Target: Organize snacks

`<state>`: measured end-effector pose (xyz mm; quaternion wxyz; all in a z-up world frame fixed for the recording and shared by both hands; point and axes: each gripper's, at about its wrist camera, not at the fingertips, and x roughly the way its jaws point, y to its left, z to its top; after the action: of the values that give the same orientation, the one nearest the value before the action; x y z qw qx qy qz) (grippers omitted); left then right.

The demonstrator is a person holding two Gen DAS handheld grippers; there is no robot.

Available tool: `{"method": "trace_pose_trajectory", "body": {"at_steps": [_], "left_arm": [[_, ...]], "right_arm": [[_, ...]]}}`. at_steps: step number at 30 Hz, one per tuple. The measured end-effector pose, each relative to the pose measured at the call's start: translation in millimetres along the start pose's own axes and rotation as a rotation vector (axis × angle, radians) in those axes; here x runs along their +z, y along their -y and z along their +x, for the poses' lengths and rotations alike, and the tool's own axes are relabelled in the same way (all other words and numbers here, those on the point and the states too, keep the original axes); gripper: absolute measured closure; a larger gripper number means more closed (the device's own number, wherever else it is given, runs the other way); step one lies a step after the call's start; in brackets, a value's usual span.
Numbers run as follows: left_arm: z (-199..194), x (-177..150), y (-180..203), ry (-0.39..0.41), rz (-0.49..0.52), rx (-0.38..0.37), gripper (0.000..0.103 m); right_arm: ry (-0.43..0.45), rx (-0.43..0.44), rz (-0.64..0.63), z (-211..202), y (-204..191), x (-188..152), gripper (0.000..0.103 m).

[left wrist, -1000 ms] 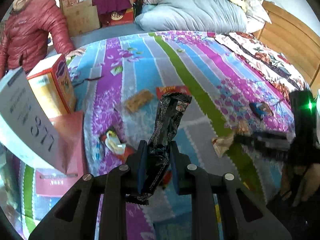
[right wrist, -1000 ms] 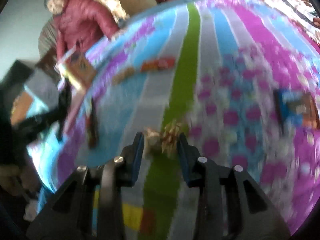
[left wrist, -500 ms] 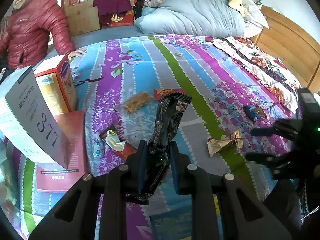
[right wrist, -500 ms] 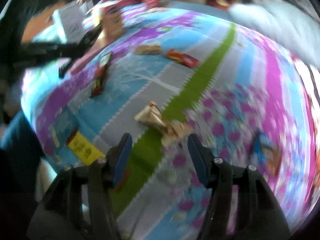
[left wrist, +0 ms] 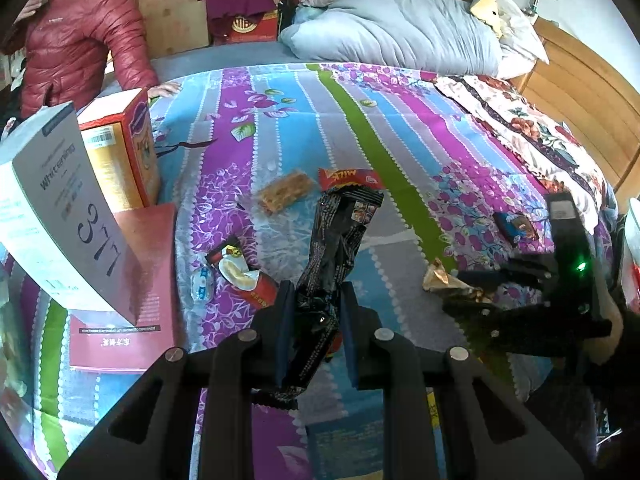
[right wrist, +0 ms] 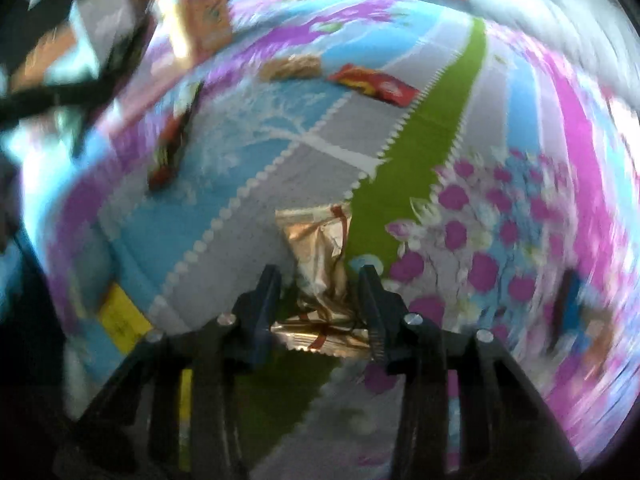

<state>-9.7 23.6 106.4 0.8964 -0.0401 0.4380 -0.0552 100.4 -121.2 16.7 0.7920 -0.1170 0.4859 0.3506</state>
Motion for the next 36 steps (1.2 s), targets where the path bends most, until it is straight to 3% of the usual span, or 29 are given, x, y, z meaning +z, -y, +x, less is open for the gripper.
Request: {"method": "trace_pose_trajectory", "body": {"at_steps": [3, 4, 5, 8, 14, 25, 30, 36], "left_arm": [[-8.3, 1.1, -0.6, 0.034, 0.006, 0.021, 0.081], [-13.1, 2.6, -3.2, 0.054, 0.001, 0.035, 0.081], [-17.9, 4.2, -6.8, 0.072, -0.009, 0.047, 0.081], [-30.3, 11.0, -14.9, 0.121, 0.000, 0.114, 0.081], [-46.9, 13.0, -25.4, 0.153, -0.012, 0.160, 0.081], [-79.2, 14.5, -37.5, 0.218, -0.056, 0.168, 0.082], [-109.1, 17.8, -63.7, 0.280, -0.110, 0.209, 0.082], [-142.6, 9.3, -107.5, 0.325, -0.204, 0.278, 0.082]], "right_arm": [[0.066, 0.041, 0.164, -16.1, 16.8, -8.7, 0.062], [0.088, 0.044, 0.206, -22.2, 20.3, -11.2, 0.067], [0.107, 0.041, 0.246, -29.1, 22.9, -13.2, 0.087], [0.166, 0.022, 0.307, -49.9, 24.2, -12.4, 0.088], [0.224, 0.002, 0.281, -68.5, 22.8, 5.5, 0.088], [0.307, -0.025, 0.216, -96.2, -4.7, 21.5, 0.088], [0.361, -0.025, 0.177, -117.5, -20.5, 40.3, 0.088], [0.435, 0.015, 0.081, -138.9, -62.8, 86.8, 0.088]]}}
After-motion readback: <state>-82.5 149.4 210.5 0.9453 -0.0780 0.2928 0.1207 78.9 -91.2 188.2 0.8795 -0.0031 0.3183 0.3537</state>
